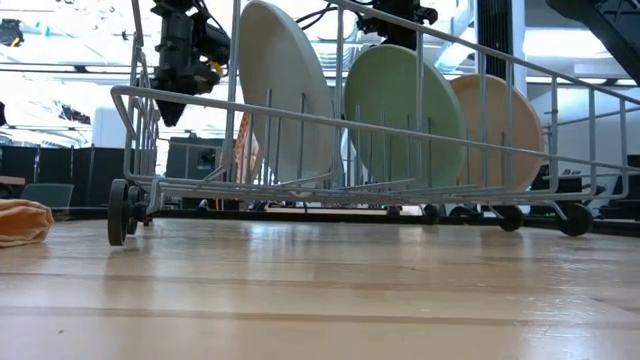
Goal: Sort dishes
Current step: Put the white plate in the dish rack
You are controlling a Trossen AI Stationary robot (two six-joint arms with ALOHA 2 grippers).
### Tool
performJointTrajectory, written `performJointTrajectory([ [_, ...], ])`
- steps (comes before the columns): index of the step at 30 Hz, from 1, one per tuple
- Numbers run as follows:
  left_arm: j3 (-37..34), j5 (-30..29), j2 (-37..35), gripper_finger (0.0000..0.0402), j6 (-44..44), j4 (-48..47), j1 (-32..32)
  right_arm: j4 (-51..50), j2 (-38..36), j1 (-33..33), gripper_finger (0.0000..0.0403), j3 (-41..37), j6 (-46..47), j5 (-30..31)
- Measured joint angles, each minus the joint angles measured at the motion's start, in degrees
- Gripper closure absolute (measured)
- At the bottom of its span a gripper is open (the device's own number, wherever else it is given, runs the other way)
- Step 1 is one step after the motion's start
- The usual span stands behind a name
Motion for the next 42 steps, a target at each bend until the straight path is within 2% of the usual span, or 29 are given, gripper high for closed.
performJointTrajectory([
  [4, 0.04, -1.40, 1.01, 0.0281, -2.23, 7.05, 2.36, -0.05, 0.00, 0.02, 0.0396, 0.00, 0.00, -0.32],
  [8, 0.04, -2.70, 3.47, 0.0221, -0.19, 8.61, 3.64, -0.03, 0.00, 0.35, 0.0395, 0.00, 0.07, -0.34],
  [12, 0.08, -3.61, 6.08, 0.0189, 5.12, 8.93, 3.97, -0.03, 0.00, 0.52, 0.0395, 0.00, 0.02, -0.34],
  [17, 0.13, -8.56, 7.95, 0.0194, 8.28, 10.43, 3.86, 0.04, 0.00, 0.46, 0.0395, 0.00, 0.15, -0.36],
  [24, 2.45, -7.66, 3.19, 0.0228, 12.17, 10.52, 3.67, 0.01, 0.00, -0.03, 0.0395, -0.02, 0.13, -0.79],
  [30, 2.95, -9.76, 0.40, 0.0234, 14.21, 18.16, 4.77, 0.17, 0.00, -0.81, 0.0395, -0.02, 0.17, -1.53],
  [35, 1.45, -8.43, 3.64, 0.0234, 17.48, 22.47, 7.42, 0.22, 0.00, -1.28, 0.0395, 0.00, 0.35, -1.69],
  [39, 1.25, -3.57, 7.17, 0.0235, 19.52, 20.29, 7.99, 0.19, 0.00, -1.29, 0.0395, 0.00, 0.33, -1.69],
  [42, 1.20, -3.78, 8.85, 0.0243, 20.62, 19.26, 7.98, 0.19, 0.00, -1.25, 0.0395, 0.00, 0.33, -1.69],
])
